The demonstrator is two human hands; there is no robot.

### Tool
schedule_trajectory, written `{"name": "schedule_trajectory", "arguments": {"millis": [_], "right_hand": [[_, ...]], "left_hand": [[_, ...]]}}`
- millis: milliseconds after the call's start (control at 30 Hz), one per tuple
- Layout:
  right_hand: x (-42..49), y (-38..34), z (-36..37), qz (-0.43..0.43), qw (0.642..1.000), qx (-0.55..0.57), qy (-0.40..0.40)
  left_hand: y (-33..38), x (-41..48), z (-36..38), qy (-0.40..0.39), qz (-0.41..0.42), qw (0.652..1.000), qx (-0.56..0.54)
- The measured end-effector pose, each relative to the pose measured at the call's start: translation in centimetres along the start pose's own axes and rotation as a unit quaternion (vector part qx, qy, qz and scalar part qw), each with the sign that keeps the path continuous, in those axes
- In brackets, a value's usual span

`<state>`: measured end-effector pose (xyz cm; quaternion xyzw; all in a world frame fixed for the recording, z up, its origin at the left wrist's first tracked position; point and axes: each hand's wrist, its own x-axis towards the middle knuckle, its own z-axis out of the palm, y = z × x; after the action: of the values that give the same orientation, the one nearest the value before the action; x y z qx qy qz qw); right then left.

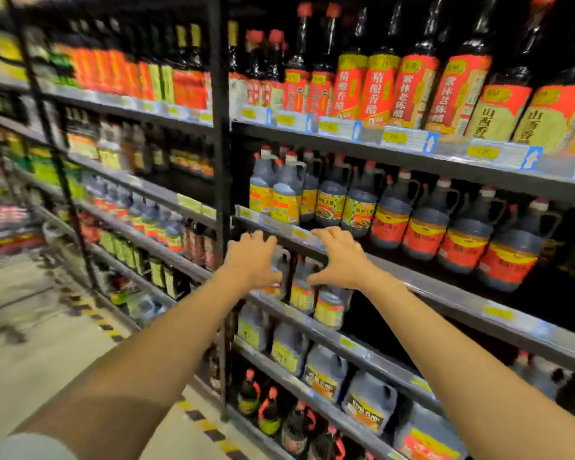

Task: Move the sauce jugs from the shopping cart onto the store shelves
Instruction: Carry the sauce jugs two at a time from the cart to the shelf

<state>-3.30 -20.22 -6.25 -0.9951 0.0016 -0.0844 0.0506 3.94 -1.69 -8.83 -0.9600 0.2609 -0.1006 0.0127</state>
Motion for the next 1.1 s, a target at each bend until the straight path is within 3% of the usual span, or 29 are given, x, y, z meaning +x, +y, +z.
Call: {"name": "schedule_trajectory", "arguments": {"millis": [233,533,1100], "right_hand": [[4.7,-10.0,3.7,-0.136,0.99,-0.027,-0.009],[9.2,-18.5,7.6,-0.255,0.966,0.002,-0.042],[19.2,-28.3,13.3,-0.364,0.923,0.031,-0.119]], "left_hand": [[-11.3,-6.7,0.9,-0.041,-0.154,0.987,0.031],[-16.6,-10.6,0.1,-0.083,-0.264,0.958,0.075],[-26.8,-11.8,3.9,-0.109,-0.415,0.898,0.093]]}}
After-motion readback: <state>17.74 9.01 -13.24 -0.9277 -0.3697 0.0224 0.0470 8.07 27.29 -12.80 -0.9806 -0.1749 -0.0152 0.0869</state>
